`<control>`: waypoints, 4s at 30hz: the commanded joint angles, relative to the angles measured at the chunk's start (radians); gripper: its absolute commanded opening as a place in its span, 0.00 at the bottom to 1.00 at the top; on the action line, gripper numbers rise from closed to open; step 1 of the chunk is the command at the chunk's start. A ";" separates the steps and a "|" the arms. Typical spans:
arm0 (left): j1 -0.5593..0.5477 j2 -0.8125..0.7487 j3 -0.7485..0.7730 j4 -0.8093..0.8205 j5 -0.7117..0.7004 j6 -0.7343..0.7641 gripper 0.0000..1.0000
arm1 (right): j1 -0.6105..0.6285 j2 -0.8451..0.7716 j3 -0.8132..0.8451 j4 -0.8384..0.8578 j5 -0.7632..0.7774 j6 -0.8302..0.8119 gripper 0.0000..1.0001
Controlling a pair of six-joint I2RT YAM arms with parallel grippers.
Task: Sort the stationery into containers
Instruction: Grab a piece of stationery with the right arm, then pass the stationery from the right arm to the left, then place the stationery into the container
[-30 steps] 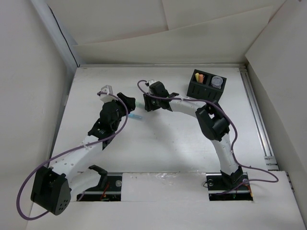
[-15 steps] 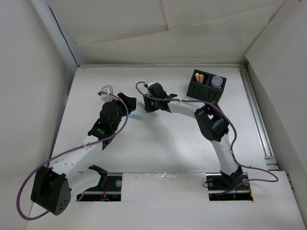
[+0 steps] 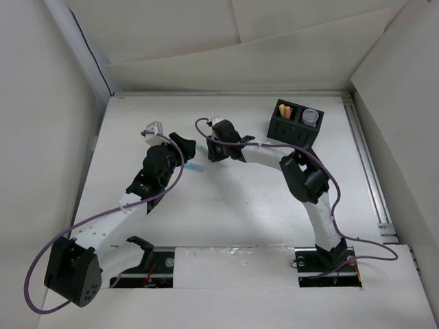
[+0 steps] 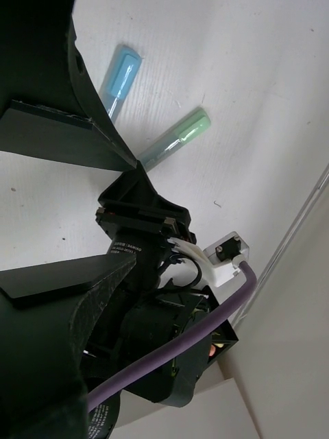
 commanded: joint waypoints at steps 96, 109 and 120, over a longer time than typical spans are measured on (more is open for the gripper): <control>0.080 0.509 0.200 0.535 0.486 -0.244 0.01 | -0.107 -0.898 -0.611 0.231 0.051 0.189 0.77; -0.110 0.834 0.793 0.311 0.307 -0.053 0.02 | -0.246 -1.297 -0.839 0.164 0.427 0.346 0.00; -0.202 1.241 1.512 0.020 0.164 0.109 0.06 | -0.324 -1.424 -0.907 0.164 0.413 0.398 0.00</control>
